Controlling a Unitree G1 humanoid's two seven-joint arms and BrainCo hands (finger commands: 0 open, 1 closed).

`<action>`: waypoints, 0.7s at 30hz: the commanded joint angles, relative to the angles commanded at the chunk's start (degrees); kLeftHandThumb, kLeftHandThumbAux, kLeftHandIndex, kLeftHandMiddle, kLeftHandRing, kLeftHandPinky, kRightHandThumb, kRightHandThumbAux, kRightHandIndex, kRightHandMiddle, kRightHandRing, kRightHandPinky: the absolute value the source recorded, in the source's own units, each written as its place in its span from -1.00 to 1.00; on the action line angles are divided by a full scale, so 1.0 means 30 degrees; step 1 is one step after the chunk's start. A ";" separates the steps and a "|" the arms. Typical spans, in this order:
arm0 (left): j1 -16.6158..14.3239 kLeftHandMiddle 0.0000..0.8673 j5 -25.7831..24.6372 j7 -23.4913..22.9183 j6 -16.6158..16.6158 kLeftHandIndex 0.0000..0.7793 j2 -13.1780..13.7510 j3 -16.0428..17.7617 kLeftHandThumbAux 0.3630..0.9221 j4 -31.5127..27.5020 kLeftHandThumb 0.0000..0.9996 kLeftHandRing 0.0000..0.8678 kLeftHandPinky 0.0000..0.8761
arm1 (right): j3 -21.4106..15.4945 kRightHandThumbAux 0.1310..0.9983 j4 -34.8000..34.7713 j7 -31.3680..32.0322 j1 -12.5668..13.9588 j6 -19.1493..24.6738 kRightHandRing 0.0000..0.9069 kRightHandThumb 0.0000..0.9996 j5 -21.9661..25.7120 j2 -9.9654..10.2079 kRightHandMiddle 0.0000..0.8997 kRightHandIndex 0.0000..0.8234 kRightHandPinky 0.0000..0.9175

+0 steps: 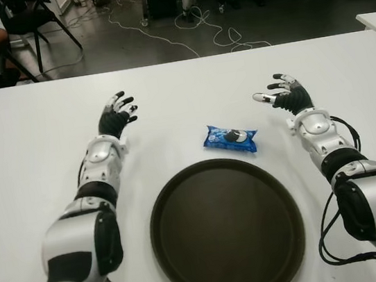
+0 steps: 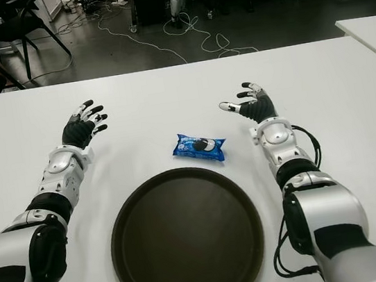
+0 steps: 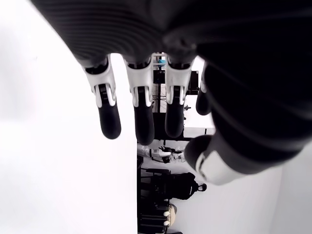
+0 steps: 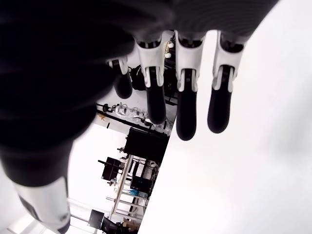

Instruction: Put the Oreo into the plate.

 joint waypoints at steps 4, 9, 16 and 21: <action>-0.0002 -0.55 0.0009 0.0001 -0.0001 -0.72 -0.0004 -0.0008 0.37 0.0002 -0.54 -0.54 -0.49 | 0.0010 0.44 0.0010 0.0048 -0.0014 0.0073 -0.25 -1.00 0.0006 -0.0006 -0.38 -0.60 -0.16; 0.0017 -0.57 0.0041 0.0020 -0.0030 -0.73 -0.0011 -0.0039 0.40 0.0000 -0.57 -0.56 -0.51 | -0.0062 0.44 0.0016 0.0136 -0.0001 0.0102 -0.27 -1.00 0.0089 0.0008 -0.39 -0.60 -0.16; 0.0027 -0.56 0.0199 0.0268 -0.0149 -0.71 0.0001 -0.0165 0.45 -0.0006 -0.61 -0.56 -0.51 | -0.0117 0.41 0.0012 0.0273 0.0008 0.0079 -0.26 -1.00 0.0135 0.0001 -0.39 -0.62 -0.12; 0.0064 -0.53 0.0256 0.0385 -0.0277 -0.68 -0.0009 -0.0196 0.42 -0.0020 -0.62 -0.54 -0.50 | -0.0127 0.42 -0.0005 0.0255 0.0020 0.0034 -0.25 -1.00 0.0133 0.0016 -0.38 -0.63 -0.09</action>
